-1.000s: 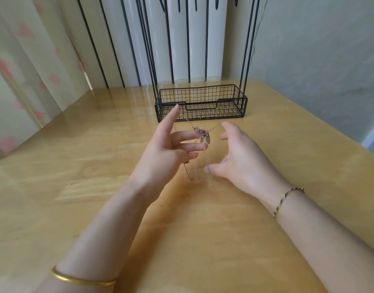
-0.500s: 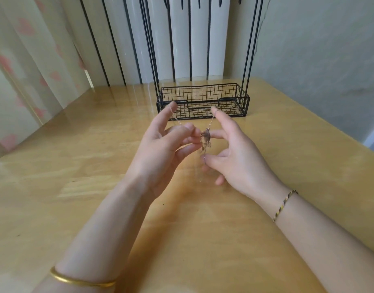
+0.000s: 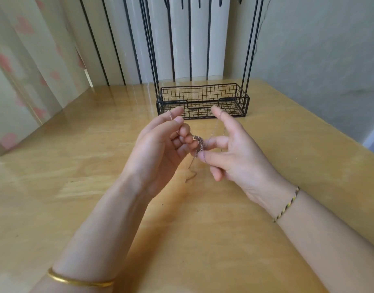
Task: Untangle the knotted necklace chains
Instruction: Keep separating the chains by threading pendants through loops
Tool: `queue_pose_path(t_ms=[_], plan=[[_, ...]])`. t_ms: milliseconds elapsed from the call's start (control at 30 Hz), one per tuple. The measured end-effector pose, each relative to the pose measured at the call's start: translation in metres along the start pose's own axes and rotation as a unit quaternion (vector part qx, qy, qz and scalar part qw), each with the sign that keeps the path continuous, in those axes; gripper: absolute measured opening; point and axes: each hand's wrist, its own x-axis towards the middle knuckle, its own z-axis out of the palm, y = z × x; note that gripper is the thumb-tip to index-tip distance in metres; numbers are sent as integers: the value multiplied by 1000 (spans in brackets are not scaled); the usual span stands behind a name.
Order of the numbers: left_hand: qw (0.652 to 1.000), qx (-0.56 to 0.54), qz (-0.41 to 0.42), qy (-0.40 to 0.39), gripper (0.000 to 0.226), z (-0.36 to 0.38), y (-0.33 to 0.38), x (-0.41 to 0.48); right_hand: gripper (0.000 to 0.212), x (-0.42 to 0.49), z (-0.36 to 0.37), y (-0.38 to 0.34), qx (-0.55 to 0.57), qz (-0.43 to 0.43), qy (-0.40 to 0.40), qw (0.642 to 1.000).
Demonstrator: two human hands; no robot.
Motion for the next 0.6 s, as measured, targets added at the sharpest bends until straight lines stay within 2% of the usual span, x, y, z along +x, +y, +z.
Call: queue_pose_path(t_ms=[100,200,367,467,533,567,600], plan=[[1000,3,5,20,26,-2,1,1,73,1,-3,0,-25,-15,34,999],[996,61,1,69,23,-5,1,2,59,3,-5,-1,-68,-37,72,994],[976,156,-86,123,12,-12,-3,3,60,3,-5,-1,-107,-82,100,986],[935,306,-107,141,15,-10,-6,1,61,3,-5,-1,-128,-100,98,982],[872,459,-47,163,17,-8,-8,0,61,3,-5,-2,-138,-106,93,980],[852,496,-11,169,18,-8,-8,0,61,3,-5,-2,-140,-109,89,980],[856,494,10,154,12,-8,-7,-1,62,3,-5,-2,-143,-113,84,980]])
